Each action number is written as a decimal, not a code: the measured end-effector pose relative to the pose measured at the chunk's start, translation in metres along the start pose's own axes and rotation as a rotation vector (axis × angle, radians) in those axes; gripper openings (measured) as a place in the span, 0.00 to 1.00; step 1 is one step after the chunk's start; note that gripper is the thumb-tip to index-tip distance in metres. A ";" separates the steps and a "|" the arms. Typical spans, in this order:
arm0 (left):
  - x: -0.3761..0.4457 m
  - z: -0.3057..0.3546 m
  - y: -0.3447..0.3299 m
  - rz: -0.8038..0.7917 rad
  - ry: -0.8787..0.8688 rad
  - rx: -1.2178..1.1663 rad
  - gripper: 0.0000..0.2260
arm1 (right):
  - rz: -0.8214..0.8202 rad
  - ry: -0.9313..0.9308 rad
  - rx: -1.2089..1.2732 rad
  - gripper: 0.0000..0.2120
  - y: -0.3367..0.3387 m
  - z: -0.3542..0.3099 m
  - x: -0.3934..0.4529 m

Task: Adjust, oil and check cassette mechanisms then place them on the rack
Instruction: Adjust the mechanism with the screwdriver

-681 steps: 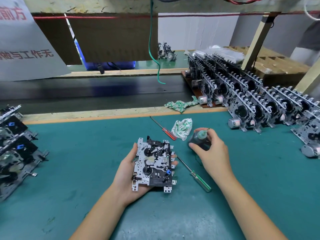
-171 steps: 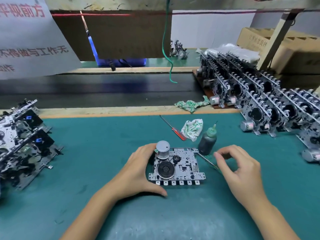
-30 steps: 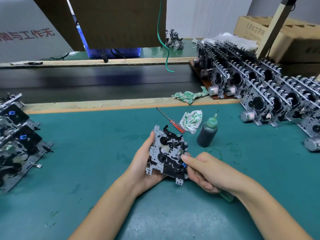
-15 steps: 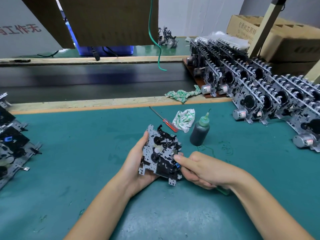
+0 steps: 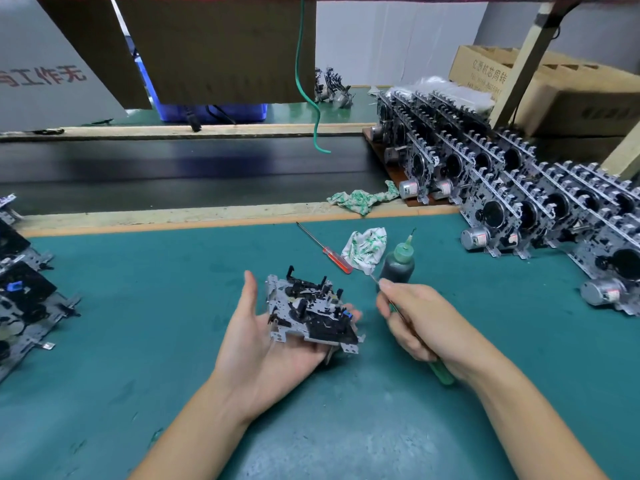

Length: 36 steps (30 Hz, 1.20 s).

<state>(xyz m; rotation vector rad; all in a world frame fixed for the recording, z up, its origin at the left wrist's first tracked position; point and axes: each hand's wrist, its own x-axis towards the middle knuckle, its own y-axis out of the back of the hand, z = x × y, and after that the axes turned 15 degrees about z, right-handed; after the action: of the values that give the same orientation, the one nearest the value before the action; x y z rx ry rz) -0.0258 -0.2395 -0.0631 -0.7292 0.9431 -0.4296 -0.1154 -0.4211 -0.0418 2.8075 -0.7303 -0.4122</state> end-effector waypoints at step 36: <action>0.011 -0.003 0.013 -0.181 0.104 0.097 0.26 | 0.422 0.022 1.014 0.13 0.002 -0.008 0.007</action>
<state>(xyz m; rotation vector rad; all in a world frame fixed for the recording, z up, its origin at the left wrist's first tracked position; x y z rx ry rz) -0.0227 -0.2388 -0.0796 -0.7118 0.9497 -0.6734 -0.1080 -0.4248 -0.0357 3.3209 -1.9092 0.1270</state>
